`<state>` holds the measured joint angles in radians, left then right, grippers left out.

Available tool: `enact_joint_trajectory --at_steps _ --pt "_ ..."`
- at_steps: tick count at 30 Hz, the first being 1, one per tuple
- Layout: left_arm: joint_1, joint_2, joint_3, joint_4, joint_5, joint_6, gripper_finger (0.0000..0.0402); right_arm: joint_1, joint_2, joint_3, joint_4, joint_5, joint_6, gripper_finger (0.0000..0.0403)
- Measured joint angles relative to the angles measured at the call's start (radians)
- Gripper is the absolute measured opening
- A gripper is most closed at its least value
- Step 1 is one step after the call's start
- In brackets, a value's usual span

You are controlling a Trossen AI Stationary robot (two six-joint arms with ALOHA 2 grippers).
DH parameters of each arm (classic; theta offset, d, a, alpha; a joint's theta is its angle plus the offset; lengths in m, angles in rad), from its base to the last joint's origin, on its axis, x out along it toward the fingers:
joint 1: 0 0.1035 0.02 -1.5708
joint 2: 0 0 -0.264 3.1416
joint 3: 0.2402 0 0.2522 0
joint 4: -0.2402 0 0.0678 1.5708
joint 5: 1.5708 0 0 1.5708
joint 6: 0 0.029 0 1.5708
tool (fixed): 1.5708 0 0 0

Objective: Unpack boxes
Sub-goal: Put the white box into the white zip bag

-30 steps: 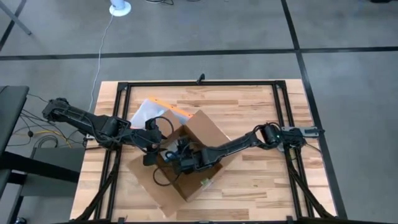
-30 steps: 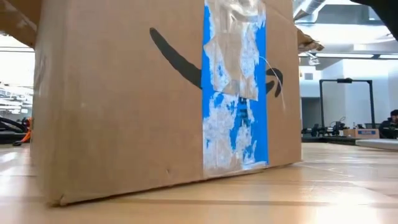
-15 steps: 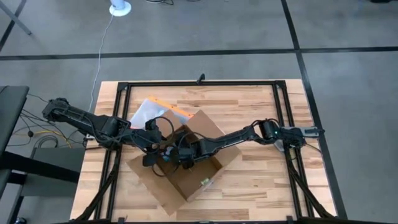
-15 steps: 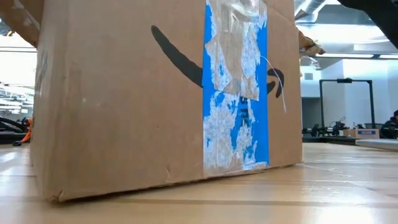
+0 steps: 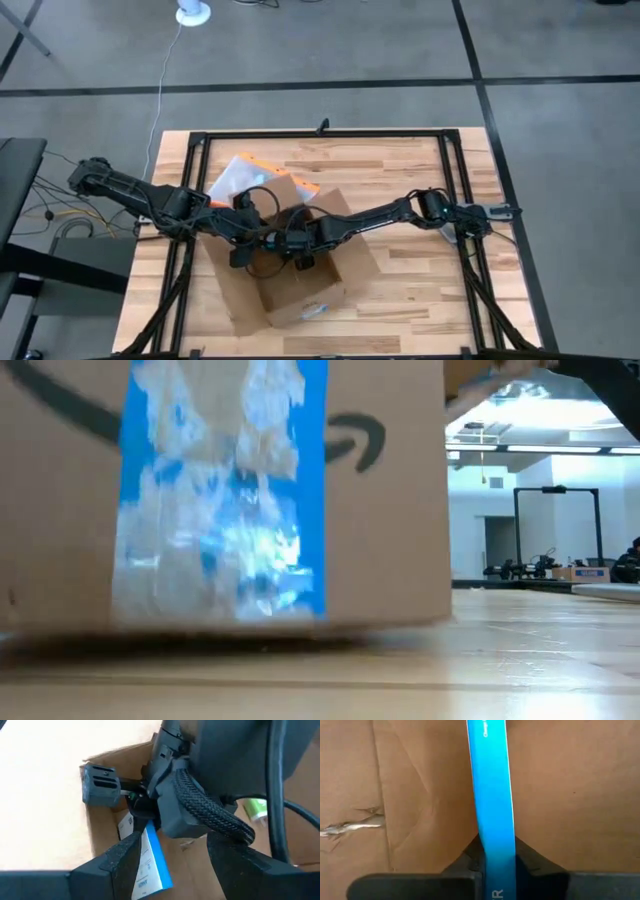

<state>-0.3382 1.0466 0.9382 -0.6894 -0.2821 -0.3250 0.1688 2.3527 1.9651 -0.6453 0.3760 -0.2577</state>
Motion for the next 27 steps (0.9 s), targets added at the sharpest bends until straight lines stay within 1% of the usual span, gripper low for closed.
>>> enact_joint_trajectory --at_steps 2,4,9,12,17,19,22,24,27 --pt "0.0 0.0 0.001 0.001 0.0 -0.001 0.0212 0.014 -0.015 0.03 -0.039 -0.002 0.006 0.0026" --pt "0.0 0.0 0.001 0.0 0.0 -0.014 0.0212 0.031 -0.04 0.065 -0.089 0.019 0.009 0.0026" --pt "0.0 0.0 0.015 -0.025 -0.002 -0.043 0.0212 0.083 -0.145 0.127 -0.269 0.133 0.075 0.0026" --pt "0.0 0.0 0.078 -0.187 0.001 -0.058 0.0212 0.112 -0.223 0.128 -0.36 0.197 0.157 0.0026" --pt "-0.044 0.006 0.195 -0.32 -0.001 -0.141 0.021 0.159 -0.389 0.139 -0.481 0.279 0.327 0.0026" --pt "-0.081 0.009 0.232 -0.343 0.001 -0.192 0.0208 0.176 -0.418 0.135 -0.529 0.304 0.357 0.0026" --pt "-0.142 0.021 0.287 -0.451 0.005 -0.28 0.0204 0.187 -0.456 0.133 -0.607 0.33 0.362 0.0026" --pt "-0.188 0.041 0.306 -0.546 0.058 -0.341 0.0204 0.187 -0.489 0.134 -0.669 0.345 0.362 0.0025" --pt "-0.253 0.069 0.308 -0.67 0.189 -0.489 0.0204 0.182 -0.514 0.135 -0.759 0.362 0.355 0.0025"
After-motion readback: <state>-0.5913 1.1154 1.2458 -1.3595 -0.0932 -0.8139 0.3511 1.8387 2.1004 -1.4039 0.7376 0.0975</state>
